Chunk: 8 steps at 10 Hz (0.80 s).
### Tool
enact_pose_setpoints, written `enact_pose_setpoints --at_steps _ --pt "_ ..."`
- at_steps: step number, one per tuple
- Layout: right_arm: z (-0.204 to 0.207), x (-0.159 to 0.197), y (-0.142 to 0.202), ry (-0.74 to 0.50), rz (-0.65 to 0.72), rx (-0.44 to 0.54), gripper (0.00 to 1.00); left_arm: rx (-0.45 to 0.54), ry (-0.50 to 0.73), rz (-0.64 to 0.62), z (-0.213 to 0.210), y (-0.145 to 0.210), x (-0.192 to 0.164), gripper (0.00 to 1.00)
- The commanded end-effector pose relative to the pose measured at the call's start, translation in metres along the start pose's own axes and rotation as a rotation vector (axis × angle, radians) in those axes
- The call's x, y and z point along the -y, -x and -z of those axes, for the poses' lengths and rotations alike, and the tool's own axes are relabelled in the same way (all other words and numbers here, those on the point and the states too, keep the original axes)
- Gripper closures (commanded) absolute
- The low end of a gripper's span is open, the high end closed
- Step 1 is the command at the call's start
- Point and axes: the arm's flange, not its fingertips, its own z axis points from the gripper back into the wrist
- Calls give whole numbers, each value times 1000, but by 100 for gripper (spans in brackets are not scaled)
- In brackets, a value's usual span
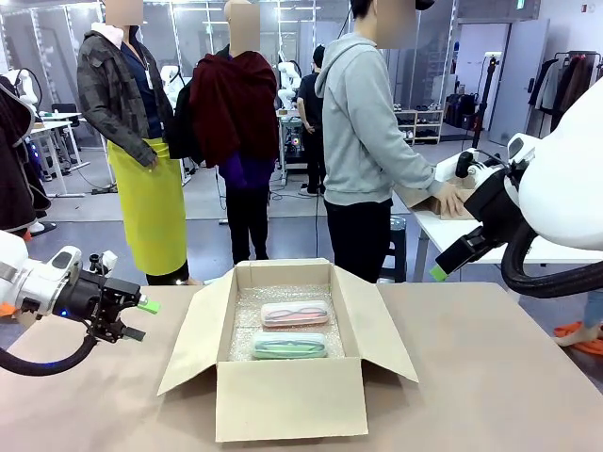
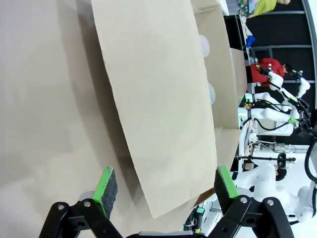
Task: Pack the glasses set securely to prepare it for shipping.
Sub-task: Position the Package Box on the left side of the table.
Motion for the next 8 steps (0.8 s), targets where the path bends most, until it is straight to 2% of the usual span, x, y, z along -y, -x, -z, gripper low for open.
enact_pose_setpoints --at_steps 1,2,8 --pt "0 -3 1 7 20 -10 0 45 16 -31 12 -15 -9 0" --pt "0 -3 1 7 20 -10 0 83 8 -42 17 -16 -13 0" --pt "0 -3 1 7 20 -10 0 39 75 -86 59 -15 -35 0"
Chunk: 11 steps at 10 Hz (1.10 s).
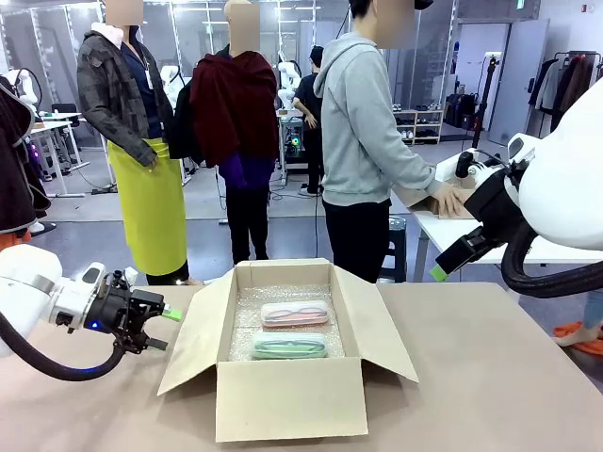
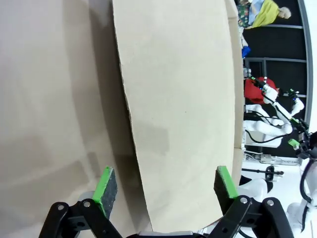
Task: Pack the glasses set securely to prepare it for shipping.
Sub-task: Position the Package Box on the left side of the table.
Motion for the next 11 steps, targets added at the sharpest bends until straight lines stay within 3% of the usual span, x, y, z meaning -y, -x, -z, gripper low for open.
enact_pose_setpoints --at_steps 1,5,6,7,8,9,11 --pt "0 -4 1 7 20 -10 0 4 59 -10 11 -3 -10 0" --pt "0 -4 1 7 20 -10 0 -8 167 -41 14 2 -14 0" --pt "0 -4 1 7 20 -10 0 -11 181 -45 14 3 -13 9" --pt "0 -4 1 7 20 -10 0 -16 191 -44 14 4 -10 46" --pt "0 -4 1 7 20 -10 0 -24 203 -44 14 5 -8 69" --pt "0 -4 1 7 20 -10 0 -23 227 -44 11 4 -6 100" --pt "0 -4 1 7 20 -10 0 -3 239 -34 0 4 -5 100"
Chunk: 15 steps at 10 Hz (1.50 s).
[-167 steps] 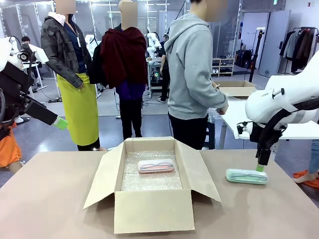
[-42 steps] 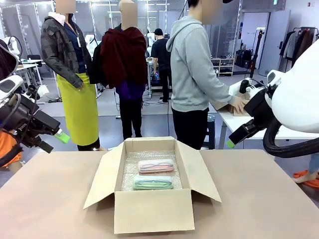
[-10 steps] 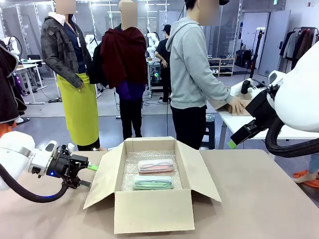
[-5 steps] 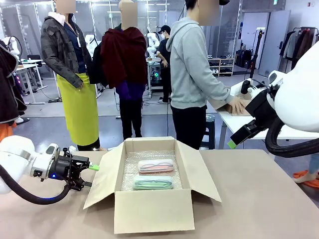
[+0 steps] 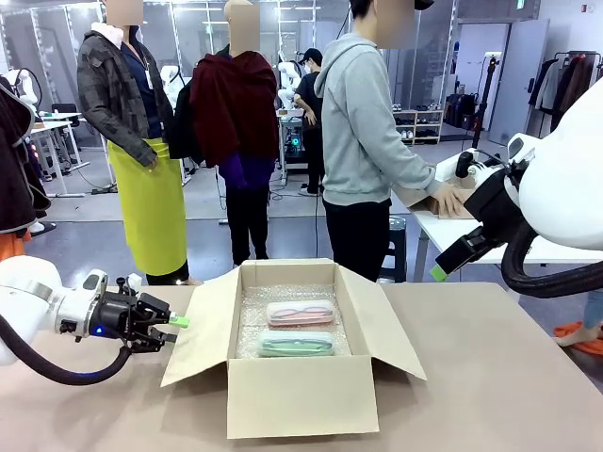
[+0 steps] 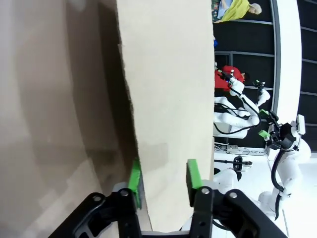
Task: Pack the glasses set securely to prepare it for shipping.
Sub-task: Position the Package Box on the left side of the table.
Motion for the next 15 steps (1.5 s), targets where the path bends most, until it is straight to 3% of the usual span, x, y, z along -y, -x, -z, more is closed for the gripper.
enact_pose_setpoints --at_steps 1,6,14,15 --pt "0 -3 1 8 20 -10 0 38 82 36 -13 0 8 97" --pt "0 -3 1 8 20 -10 0 7 135 43 -15 4 15 100" --pt "0 -3 1 8 20 -10 0 2 98 12 -16 0 14 99" --pt "0 -3 1 8 20 -10 0 -68 108 53 -31 -1 19 99"
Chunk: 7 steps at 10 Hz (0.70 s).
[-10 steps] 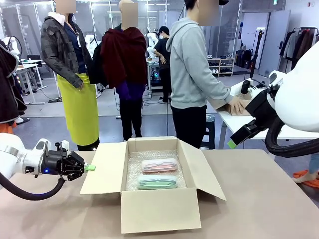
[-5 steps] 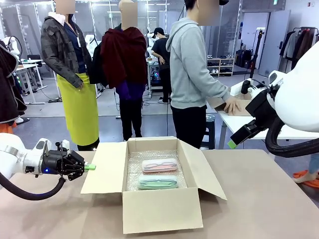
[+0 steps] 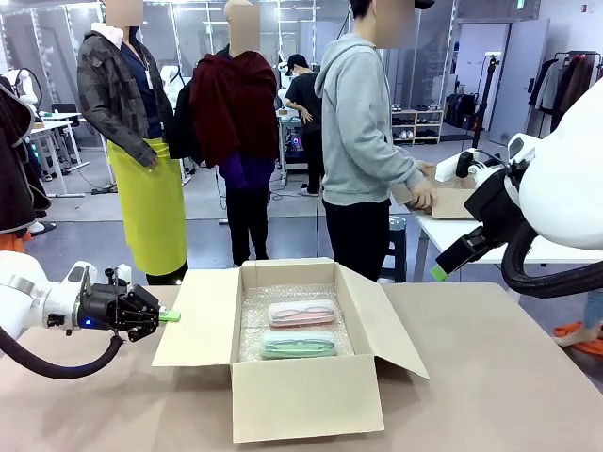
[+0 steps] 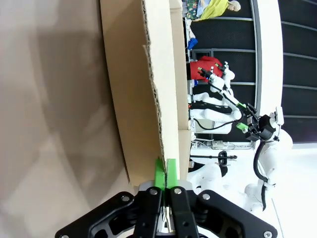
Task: Pack the glasses set securely to prepare it for shipping.
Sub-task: Position the Package Box on the left side of the table.
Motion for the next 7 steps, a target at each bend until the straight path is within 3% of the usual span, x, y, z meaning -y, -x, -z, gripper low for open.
enact_pose_setpoints --at_steps 1,3,7 --pt "0 -4 1 9 19 -11 0 -94 20 33 -35 -3 8 99" --pt "0 -4 1 9 19 -11 0 -139 36 64 -91 -7 11 99" --pt "0 -4 1 9 19 -11 0 -83 24 97 -189 -7 3 99"
